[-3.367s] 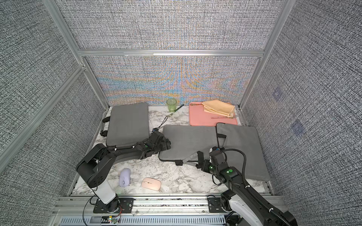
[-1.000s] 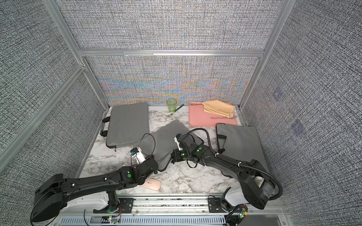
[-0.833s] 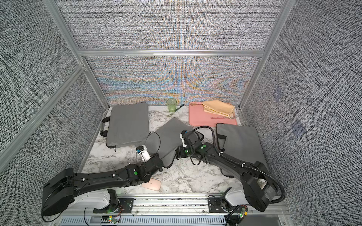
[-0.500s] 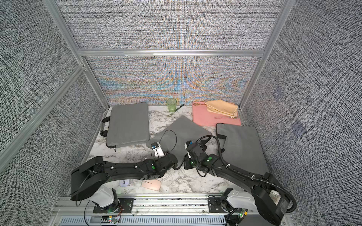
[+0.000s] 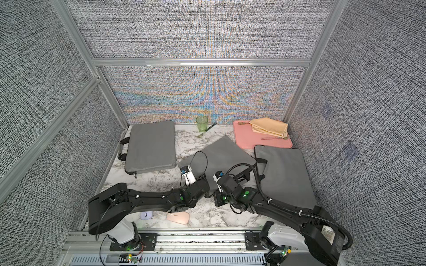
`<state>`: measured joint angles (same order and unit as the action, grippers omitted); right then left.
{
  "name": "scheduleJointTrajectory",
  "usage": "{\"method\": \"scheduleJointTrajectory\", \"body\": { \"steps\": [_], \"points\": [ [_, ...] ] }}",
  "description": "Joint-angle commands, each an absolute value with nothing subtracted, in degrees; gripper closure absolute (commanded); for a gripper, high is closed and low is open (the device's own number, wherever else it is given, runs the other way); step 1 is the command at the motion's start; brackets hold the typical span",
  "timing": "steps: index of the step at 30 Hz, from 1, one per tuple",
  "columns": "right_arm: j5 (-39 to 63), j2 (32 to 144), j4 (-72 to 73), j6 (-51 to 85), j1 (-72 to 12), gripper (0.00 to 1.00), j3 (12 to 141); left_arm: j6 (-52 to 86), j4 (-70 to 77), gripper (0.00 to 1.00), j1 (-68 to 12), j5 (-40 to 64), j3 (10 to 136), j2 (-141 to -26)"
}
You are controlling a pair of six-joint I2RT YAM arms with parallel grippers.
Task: Put the mouse into the laptop bag
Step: Unzip the zipper on the zippered laptop bag.
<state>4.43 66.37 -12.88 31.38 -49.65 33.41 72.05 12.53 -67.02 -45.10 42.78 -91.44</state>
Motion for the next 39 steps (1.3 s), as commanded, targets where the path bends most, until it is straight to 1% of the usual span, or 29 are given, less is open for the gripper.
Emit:
{"method": "scheduleJointTrajectory", "body": {
  "steps": [1,4,7,10,15,19,23,24,25,26,27,28,35,39],
  "points": [
    [5.99,66.92,-10.08,32.36,-49.07,1.00,32.96,71.92,13.03,0.35,-66.73,-49.13,40.50,-87.33],
    [6.41,66.75,-9.89,32.50,-48.94,1.00,32.76,71.88,10.20,0.31,-64.85,-49.01,39.08,-85.03],
    [6.38,65.58,-10.37,32.55,-48.87,1.00,32.61,69.98,10.88,0.30,-58.99,-40.43,39.05,-86.51],
    [5.89,64.16,-11.42,32.56,-48.32,1.00,32.33,68.13,14.03,0.30,-55.34,-35.69,38.38,-88.66],
    [6.63,62.41,-12.02,33.57,-45.40,1.00,31.06,67.82,14.25,0.24,-51.56,-30.63,39.43,-92.57],
    [8.12,61.31,-11.50,33.80,-43.44,1.00,30.13,68.24,16.54,0.24,-49.82,-25.49,40.94,-97.29],
    [8.79,60.65,-11.87,33.75,-42.33,1.00,30.15,69.26,16.04,0.24,-49.57,-25.20,42.18,-100.02],
    [9.08,60.65,-11.81,33.62,-42.28,1.00,30.15,69.19,16.37,0.35,-49.42,-25.19,42.29,-100.55],
    [9.29,60.73,-11.71,33.66,-42.28,1.00,30.00,69.16,16.91,0.56,-49.32,-25.20,42.37,-101.00],
    [9.94,61.01,-11.37,33.38,-42.28,1.00,30.07,70.00,17.02,0.83,-49.17,-25.39,42.36,-101.32],
    [11.34,61.31,-11.12,32.70,-42.43,1.00,30.22,70.83,17.05,0.97,-49.05,-25.54,42.12,-101.47],
    [12.49,61.72,-10.65,32.26,-43.00,1.00,30.45,71.53,16.94,1.00,-49.10,-25.81,41.87,-101.22],
    [7.63,66.04,-11.72,31.55,-54.16,1.00,33.38,76.16,9.78,1.00,-49.05,-28.24,43.36,-98.00],
    [5.75,70.67,-11.36,30.95,-59.99,1.00,35.80,77.34,9.08,1.00,-49.07,-28.60,44.11,-98.02]
  ]
}}
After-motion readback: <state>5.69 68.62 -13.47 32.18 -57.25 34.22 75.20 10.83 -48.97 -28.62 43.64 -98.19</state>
